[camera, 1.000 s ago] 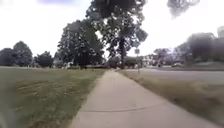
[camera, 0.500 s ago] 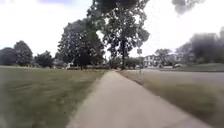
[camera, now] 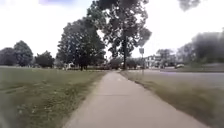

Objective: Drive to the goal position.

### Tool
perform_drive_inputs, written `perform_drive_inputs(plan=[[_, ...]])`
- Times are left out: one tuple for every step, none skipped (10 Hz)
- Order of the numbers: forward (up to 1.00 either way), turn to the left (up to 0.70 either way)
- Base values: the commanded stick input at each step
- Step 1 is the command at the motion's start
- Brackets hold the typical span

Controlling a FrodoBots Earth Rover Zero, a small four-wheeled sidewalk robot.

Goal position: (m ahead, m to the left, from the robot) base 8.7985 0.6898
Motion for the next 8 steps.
perform_drive_inputs(plan=[[1.00, 0.00], [1.00, 0.00], [1.00, 0.00], [1.00, 0.00], [1.00, 0.00], [1.00, 0.00], [1.00, 0.00], [1.00, 0.00]])
